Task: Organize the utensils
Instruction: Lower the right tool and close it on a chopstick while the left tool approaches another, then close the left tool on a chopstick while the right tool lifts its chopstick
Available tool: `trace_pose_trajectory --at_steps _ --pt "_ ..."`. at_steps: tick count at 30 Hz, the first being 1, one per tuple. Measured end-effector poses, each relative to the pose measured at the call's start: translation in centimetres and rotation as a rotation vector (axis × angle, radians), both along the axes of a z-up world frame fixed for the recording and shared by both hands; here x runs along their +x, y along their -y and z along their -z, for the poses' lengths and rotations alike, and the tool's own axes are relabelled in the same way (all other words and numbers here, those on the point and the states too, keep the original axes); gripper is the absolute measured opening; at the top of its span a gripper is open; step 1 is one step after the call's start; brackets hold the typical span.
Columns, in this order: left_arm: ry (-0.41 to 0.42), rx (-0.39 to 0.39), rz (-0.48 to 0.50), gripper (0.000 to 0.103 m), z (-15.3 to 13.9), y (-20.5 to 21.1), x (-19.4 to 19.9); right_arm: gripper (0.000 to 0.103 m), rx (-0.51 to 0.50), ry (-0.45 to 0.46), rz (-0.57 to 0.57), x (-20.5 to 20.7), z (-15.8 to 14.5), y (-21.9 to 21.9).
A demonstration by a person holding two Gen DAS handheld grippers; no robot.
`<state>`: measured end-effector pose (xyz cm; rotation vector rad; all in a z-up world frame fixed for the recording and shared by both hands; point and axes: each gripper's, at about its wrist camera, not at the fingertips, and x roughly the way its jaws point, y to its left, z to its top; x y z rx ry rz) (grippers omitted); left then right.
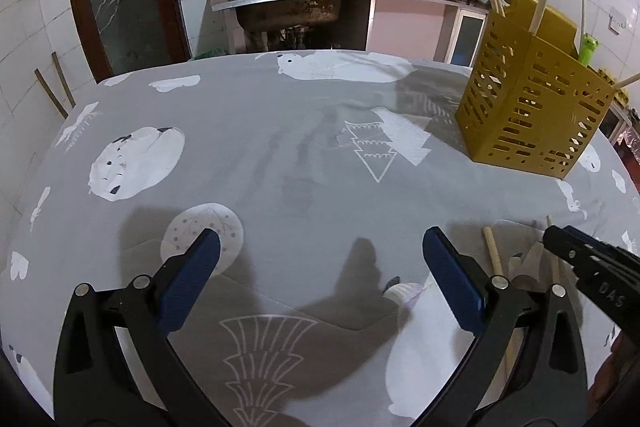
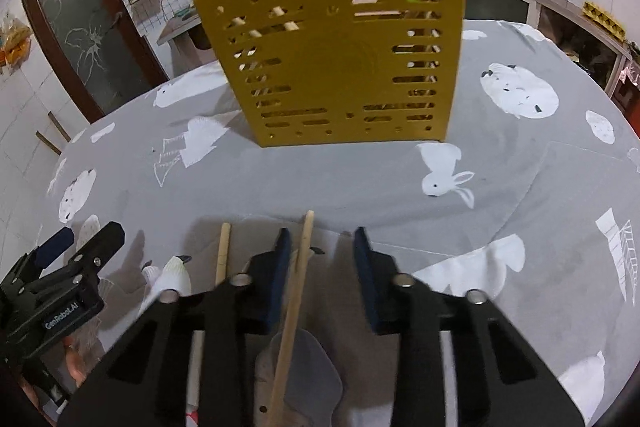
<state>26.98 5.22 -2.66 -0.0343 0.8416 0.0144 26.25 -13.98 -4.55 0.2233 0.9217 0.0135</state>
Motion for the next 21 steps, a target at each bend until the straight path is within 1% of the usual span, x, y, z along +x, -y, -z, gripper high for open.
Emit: trace_pose_trajectory --at_steps 2,4,8,11,13,15,17,19,20,21 --pt "-0.006 -0.005 0.003 0.098 0.0 0.4 0.1 0.012 0.005 0.005 -0.007 0.0 0.0 0.1" --pt "-0.008 0.002 0.009 0.098 0.1 1.0 0.0 0.01 0.003 0.017 -0.012 -0.1 -0.2 0.5" --pt "-0.013 0.008 0.03 0.098 0.2 2.5 0.0 0.009 -0.003 0.032 -0.018 -0.2 -0.5 1.7" --pt "-0.022 -0.008 0.04 0.098 0.3 3.8 0.0 0.008 -0.005 0.038 -0.019 -0.3 -0.9 3.0" --pt "-0.036 -0.017 0.048 0.097 0.5 4.6 0.1 0.007 -0.027 0.04 -0.019 -0.4 -1.1 3.6" --pt "-0.056 -0.03 0.07 0.091 0.7 5.9 0.3 0.006 -0.045 0.042 -0.018 -0.4 -1.2 4.0" --pt "-0.074 -0.036 0.085 0.084 1.0 6.9 0.4 0.006 -0.092 0.047 -0.009 -0.6 -1.4 5.0" --pt "-0.091 -0.042 0.099 0.074 1.3 7.8 0.4 0.006 -0.097 0.047 -0.001 -0.7 -1.4 5.6" --pt "-0.101 -0.044 0.105 0.072 1.4 8.3 0.5 0.006 -0.095 0.046 0.004 -0.7 -1.4 5.9" --pt "-0.11 -0.042 0.109 0.066 1.6 8.8 0.5 0.006 -0.093 0.045 0.011 -0.8 -1.4 6.3"
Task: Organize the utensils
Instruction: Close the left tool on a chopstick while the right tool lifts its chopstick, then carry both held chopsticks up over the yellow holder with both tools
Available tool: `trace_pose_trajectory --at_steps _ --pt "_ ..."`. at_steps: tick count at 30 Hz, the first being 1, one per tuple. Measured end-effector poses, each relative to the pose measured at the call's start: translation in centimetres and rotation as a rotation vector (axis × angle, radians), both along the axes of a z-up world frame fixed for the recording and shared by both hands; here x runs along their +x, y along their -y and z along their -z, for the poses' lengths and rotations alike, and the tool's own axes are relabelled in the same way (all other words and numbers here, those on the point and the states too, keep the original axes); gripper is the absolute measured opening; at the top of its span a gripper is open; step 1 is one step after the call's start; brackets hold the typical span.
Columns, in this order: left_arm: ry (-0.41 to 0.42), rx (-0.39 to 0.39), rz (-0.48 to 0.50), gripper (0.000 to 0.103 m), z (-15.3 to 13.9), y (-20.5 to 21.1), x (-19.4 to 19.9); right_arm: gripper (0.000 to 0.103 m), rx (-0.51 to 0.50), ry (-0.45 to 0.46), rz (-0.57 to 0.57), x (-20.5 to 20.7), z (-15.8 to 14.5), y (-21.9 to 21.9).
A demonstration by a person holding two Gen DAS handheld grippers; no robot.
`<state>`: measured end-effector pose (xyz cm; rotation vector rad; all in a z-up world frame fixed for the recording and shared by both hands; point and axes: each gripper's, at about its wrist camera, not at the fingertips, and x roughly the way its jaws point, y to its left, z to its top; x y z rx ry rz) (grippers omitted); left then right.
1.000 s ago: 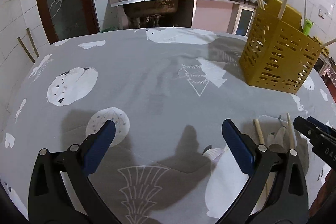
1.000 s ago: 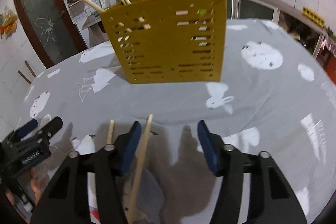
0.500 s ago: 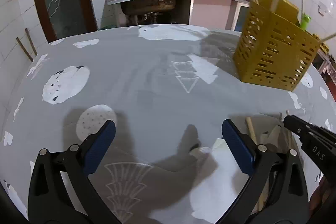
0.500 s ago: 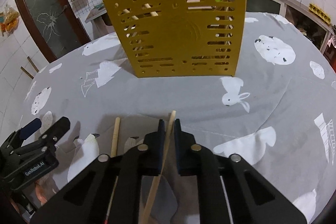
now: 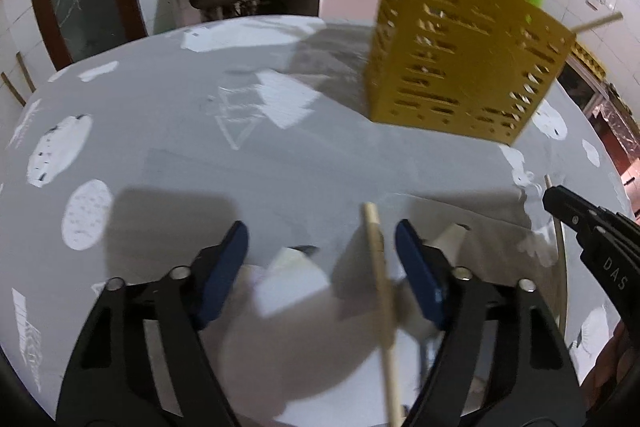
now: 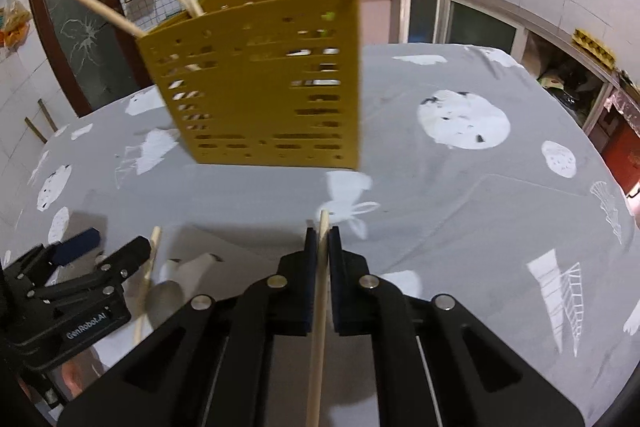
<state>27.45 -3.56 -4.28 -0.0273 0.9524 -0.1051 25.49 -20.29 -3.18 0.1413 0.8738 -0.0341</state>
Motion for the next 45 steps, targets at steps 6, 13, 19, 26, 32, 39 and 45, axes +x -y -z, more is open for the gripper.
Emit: trace_pose_trajectory --at_steps 6,13,19,26,32,39,45 --pt "-0.016 0.023 0.001 0.044 0.6 1.6 0.1 0.006 0.01 0.005 0.026 -0.4 0.1 1.5" --pt "-0.018 0.008 -0.016 0.006 0.4 2.1 0.3 0.006 0.017 0.029 0.04 -0.9 0.2 1.9" --pt "-0.003 -0.001 -0.016 0.005 0.5 2.1 0.3 0.006 0.011 0.05 0.04 -1.2 0.3 1.9" --pt "0.041 -0.032 0.004 0.005 -0.5 1.9 -0.6 0.006 0.017 0.086 0.043 -1.8 -0.3 2.2" --pt "0.166 -0.02 0.038 0.005 -2.9 1.6 -2.5 0.006 -0.007 0.165 0.049 -3.2 -2.2 2.6" --pt "0.265 -0.053 0.051 0.005 -5.5 0.4 -4.5 0.006 0.001 0.266 0.058 -4.9 -4.9 3.3" --pt "0.367 -0.052 0.052 0.005 -8.1 -0.1 -6.1 0.006 0.001 0.34 0.057 -6.3 -6.7 3.5"
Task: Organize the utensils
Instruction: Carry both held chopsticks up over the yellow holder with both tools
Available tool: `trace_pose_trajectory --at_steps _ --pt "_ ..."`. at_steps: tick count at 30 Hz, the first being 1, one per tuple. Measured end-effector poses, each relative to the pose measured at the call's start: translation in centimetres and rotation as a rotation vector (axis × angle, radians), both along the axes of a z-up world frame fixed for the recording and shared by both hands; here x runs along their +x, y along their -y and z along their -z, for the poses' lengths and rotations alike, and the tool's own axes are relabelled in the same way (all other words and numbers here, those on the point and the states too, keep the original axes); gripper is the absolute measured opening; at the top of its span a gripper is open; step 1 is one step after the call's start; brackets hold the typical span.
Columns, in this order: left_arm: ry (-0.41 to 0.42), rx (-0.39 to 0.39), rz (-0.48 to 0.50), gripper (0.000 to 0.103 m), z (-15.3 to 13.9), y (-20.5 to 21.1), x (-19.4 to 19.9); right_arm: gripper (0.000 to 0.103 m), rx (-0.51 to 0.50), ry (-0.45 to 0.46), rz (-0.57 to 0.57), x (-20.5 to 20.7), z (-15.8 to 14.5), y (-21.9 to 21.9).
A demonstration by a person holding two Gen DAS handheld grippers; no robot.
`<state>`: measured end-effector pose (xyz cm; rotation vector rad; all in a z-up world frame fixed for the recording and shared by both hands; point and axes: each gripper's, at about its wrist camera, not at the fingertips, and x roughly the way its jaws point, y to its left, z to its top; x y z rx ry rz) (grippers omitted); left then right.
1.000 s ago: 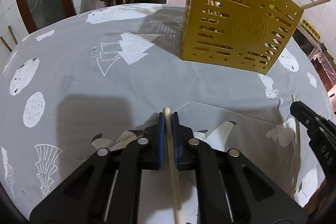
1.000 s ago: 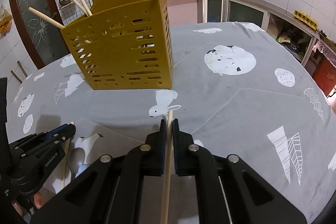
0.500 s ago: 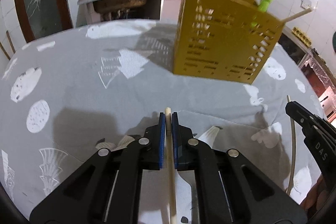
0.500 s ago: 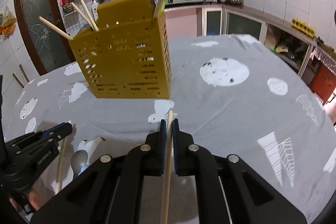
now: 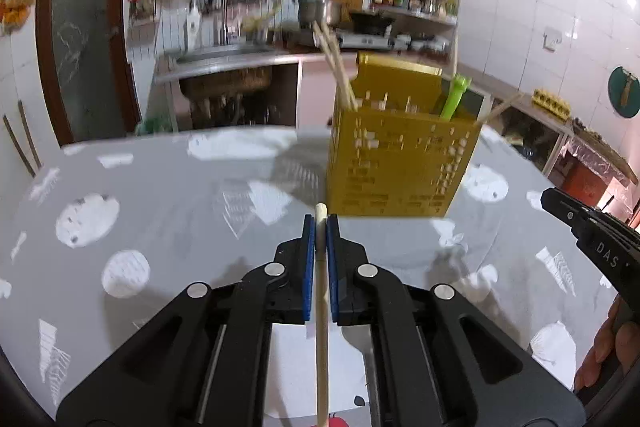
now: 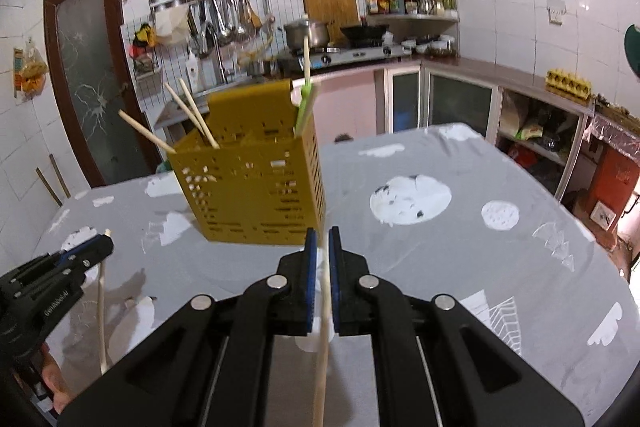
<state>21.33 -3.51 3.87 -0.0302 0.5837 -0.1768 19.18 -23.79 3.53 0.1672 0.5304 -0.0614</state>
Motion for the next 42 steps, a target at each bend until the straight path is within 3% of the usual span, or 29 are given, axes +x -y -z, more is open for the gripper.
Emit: trace_pose_trajectory --at_steps 4,8,16,18,19,20,27,42 --pt "0.053 -0.008 0.004 0.005 -1.5 -0.2 -0.8 0.006 -0.008 0.074 0.006 -1.2 -1.5 0.1" --pt "0.087 -0.021 0.009 0.005 -2.6 -0.4 -1.3 0.006 -0.02 0.082 -0.003 -1.4 -2.2 0.0" --pt "0.089 0.001 0.008 0.005 -2.6 -0.5 -0.5 0.009 0.018 -0.076 0.017 1.9 1.6 1.2" --pt "0.074 0.002 0.006 0.005 -2.3 -0.6 0.3 0.028 0.016 -0.133 0.029 3.0 3.0 1.3" --pt "0.064 0.002 0.007 0.005 -2.2 -0.7 0.8 0.046 0.017 -0.157 0.032 3.6 3.6 1.3" --pt "0.059 0.003 0.005 0.005 -2.1 -0.8 1.2 0.048 0.017 -0.167 0.035 3.8 4.1 1.3" --pt "0.028 -0.006 -0.001 0.005 -1.5 -1.2 4.0 0.045 -0.003 -0.257 0.029 6.1 6.8 0.8" --pt "0.013 -0.009 0.01 0.005 -0.8 -0.2 7.7 0.007 -0.016 -0.36 0.01 8.7 8.9 0.1"
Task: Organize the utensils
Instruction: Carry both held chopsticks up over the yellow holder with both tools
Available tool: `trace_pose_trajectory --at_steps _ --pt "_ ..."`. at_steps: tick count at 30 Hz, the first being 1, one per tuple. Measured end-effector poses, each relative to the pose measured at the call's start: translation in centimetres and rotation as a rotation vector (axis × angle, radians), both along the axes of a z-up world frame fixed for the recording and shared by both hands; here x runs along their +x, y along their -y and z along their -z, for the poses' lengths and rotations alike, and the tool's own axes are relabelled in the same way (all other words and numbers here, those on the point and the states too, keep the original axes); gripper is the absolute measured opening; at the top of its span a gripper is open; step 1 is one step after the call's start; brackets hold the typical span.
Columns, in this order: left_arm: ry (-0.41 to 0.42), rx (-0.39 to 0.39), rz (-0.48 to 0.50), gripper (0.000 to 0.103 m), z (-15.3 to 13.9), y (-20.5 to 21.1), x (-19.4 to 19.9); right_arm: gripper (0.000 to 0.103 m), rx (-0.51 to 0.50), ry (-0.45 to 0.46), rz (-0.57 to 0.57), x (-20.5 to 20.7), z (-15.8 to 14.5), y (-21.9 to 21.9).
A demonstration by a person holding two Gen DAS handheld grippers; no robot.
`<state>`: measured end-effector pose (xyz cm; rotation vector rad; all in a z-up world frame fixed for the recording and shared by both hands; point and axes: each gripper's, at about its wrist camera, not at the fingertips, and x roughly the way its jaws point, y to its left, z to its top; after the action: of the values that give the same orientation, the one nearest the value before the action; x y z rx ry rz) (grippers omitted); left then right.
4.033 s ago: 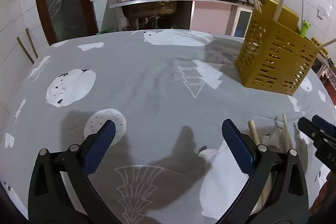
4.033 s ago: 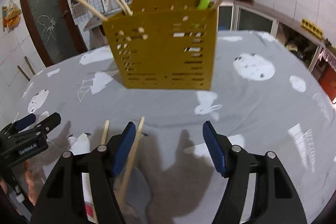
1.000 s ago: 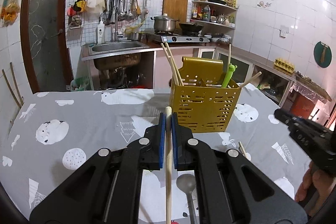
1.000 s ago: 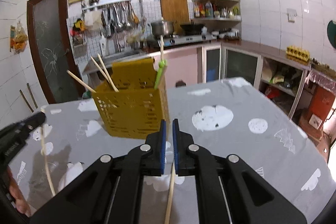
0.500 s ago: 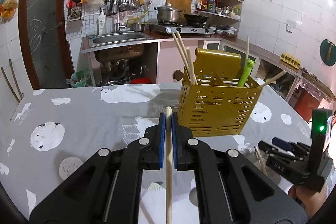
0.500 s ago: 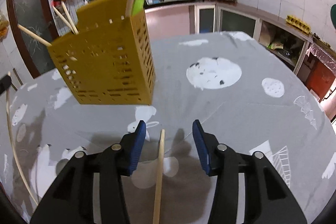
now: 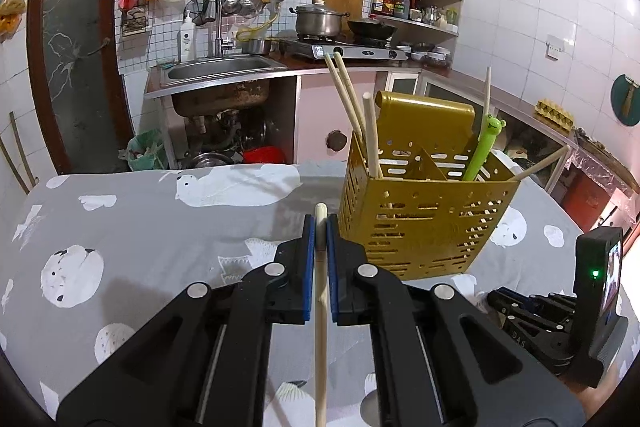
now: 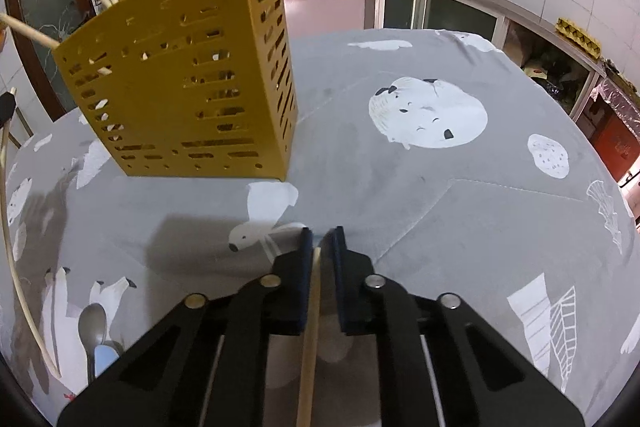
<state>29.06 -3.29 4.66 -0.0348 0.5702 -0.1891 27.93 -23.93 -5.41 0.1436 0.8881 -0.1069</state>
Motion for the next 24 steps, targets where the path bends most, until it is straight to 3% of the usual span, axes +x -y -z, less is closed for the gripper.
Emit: trace_pose_trajectory --at_steps 10,18,21,24 --pt "0.038 -0.019 0.011 0.005 -1.4 -0.1 -0.3 0.003 0.018 0.168 0.011 -0.9 -3.7 0.8" --pt "0.026 -0.018 0.011 0.005 -1.4 -0.1 -0.4 0.006 -0.027 0.091 -0.01 -0.5 -2.2 0.5" --pt "0.011 -0.007 0.009 0.005 -1.1 0.0 0.0 0.039 -0.015 0.071 0.007 -0.5 -1.3 0.8" --pt "0.002 -0.003 0.006 0.005 -0.7 0.1 0.4 0.042 -0.018 0.074 0.009 -0.8 -1.0 0.7"
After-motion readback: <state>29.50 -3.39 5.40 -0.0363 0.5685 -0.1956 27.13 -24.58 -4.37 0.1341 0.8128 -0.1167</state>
